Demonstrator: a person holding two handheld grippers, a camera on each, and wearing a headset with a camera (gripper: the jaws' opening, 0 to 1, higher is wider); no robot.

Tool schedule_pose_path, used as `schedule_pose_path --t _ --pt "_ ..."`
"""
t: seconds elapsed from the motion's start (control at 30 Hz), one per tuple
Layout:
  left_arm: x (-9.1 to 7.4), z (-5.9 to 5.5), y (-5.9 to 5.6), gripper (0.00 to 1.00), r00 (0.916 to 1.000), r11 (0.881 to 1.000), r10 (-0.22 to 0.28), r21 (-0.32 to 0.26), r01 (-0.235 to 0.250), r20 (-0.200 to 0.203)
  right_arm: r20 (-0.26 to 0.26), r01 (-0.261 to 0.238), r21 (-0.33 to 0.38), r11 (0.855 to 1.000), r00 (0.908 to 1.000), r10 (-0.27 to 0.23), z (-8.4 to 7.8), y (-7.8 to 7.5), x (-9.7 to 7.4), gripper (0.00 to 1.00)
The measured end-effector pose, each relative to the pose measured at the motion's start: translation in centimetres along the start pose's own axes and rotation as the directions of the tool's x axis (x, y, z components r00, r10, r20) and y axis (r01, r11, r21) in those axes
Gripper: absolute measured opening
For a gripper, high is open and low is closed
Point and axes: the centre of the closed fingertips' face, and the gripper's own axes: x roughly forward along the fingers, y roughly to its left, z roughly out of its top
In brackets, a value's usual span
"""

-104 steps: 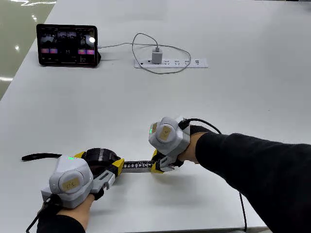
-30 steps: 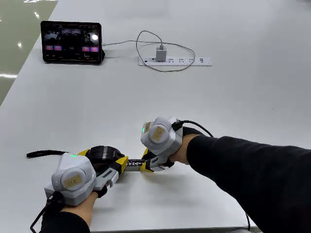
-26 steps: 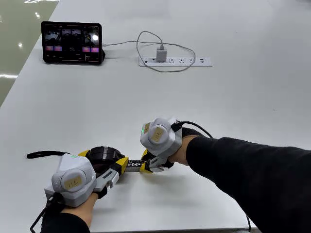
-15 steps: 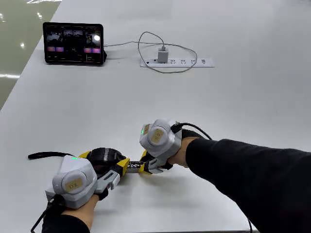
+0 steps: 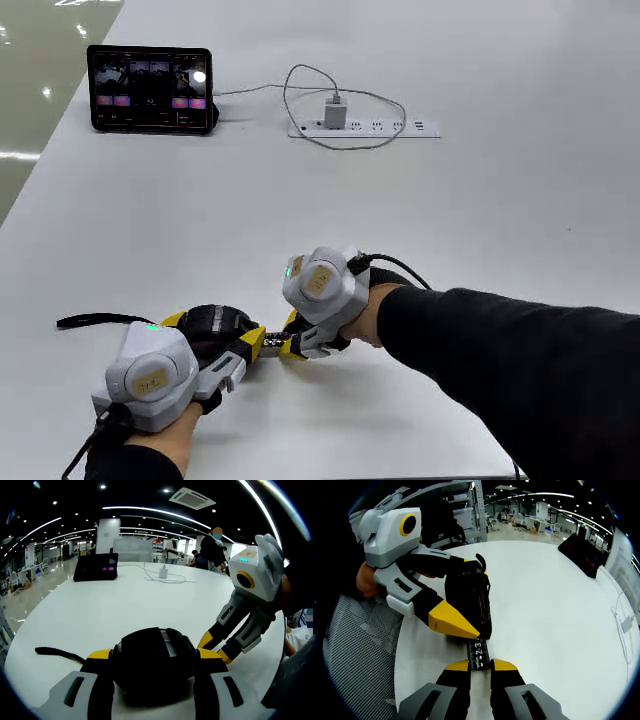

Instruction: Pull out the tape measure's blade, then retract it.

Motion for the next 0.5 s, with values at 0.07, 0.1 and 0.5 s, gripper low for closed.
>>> schedule_pose_path --t 0.07,0.1,0.5 --pt "-0.01 0.0 -0.01 0.6 1.0 1.0 0.0 0.0 0.0 0.0 0.003 0.001 -0.001 1.0 1.0 -0.001 0.15 0.08 0.07 0.11" --pt "-0.01 0.0 -0.01 0.6 1.0 1.0 0.0 0.0 0.0 0.0 0.003 0.002 -0.002 1.0 1.0 -0.002 0.19 0.11 0.1 0.11" --pt "-0.04 -0.01 -0.03 0.6 1.0 1.0 0.0 -0.002 0.0 0.0 0.019 0.006 0.002 1.0 0.9998 -0.006 0.96 0.23 0.62 0.11"
